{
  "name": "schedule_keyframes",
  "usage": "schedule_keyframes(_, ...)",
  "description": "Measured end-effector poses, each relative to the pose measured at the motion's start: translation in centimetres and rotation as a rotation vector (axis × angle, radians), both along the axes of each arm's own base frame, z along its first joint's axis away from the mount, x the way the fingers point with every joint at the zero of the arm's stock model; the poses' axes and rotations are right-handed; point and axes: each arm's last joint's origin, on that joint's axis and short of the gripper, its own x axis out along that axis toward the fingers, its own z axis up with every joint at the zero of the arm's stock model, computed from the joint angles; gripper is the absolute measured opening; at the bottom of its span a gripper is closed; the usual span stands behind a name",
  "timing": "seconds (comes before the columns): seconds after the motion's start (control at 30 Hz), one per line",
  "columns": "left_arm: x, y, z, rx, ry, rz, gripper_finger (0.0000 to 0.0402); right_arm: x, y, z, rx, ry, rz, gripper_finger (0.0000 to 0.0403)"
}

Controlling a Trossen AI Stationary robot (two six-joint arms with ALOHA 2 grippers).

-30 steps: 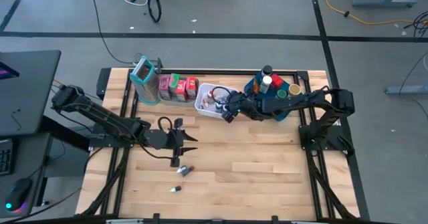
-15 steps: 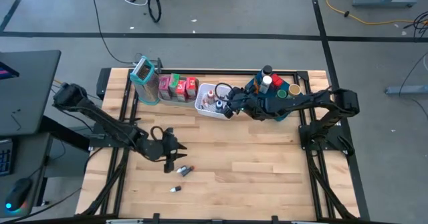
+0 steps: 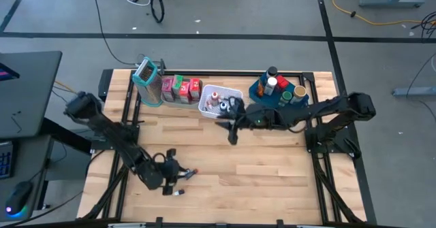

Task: Pick & Place Kitchen Items
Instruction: Put the small black food coloring bottle into the white bin

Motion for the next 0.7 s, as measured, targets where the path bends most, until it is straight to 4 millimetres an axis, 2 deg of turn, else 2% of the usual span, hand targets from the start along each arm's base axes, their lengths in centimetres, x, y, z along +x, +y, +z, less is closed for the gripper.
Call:
schedule_keyframes(0.17,0.5,-1.5,-1.7,0.075,0.047,-0.016,0.0079,-0.2,2.9,0.0,0.011,0.001,0.099,0.0123)
schedule_keyframes(0.37,0.4,-2.0,-1.3,0.159,-0.031,0.045,0.0065,-0.6,5.9,0.0,-0.005,-0.003,0.159,0.0123)
schedule_keyframes(0.7,1.0,-1.1,-1.6,0.152,0.018,0.050,0.0057,-1.2,8.1,-0.1,-0.035,0.004,0.160,0.0123)
